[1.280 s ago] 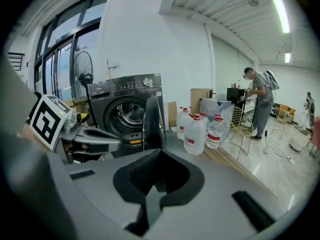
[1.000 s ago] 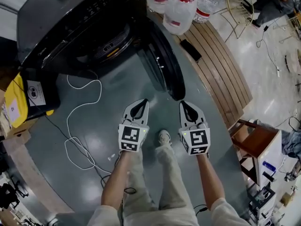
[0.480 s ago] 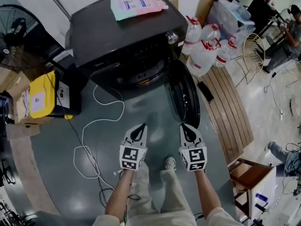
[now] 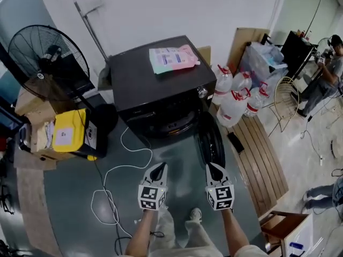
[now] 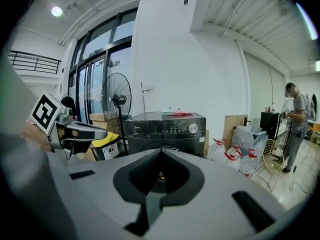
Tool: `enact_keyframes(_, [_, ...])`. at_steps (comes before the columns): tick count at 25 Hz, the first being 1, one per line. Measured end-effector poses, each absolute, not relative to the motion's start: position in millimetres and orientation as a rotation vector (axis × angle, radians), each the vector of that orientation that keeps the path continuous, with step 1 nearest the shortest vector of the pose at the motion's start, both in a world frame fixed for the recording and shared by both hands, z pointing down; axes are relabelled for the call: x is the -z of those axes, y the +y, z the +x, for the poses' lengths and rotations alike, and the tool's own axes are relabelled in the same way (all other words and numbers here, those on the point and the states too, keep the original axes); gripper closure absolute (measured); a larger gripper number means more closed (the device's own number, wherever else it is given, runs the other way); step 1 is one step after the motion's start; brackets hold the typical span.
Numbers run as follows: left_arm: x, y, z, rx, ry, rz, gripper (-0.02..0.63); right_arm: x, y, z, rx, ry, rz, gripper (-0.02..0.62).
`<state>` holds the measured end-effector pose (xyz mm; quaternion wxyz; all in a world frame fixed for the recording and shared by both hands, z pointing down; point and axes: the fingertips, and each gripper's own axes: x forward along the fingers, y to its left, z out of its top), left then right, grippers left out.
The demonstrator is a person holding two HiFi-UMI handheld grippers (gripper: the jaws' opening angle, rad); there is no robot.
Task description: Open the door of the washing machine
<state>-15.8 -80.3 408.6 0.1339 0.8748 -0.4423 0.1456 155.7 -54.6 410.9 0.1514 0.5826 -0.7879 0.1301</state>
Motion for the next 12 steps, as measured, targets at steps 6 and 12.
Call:
enact_keyframes(6, [-353,-82,-22,-0.369,-1.343,2.553,0.598,-362,-51,164,-0.332,-2.28,1.7,0.597])
enact_keyframes(12, [-316,-75,-24,-0.349,-1.382,2.553,0.598,-330,-39,175,-0.31,-2.279,1.702,0.597])
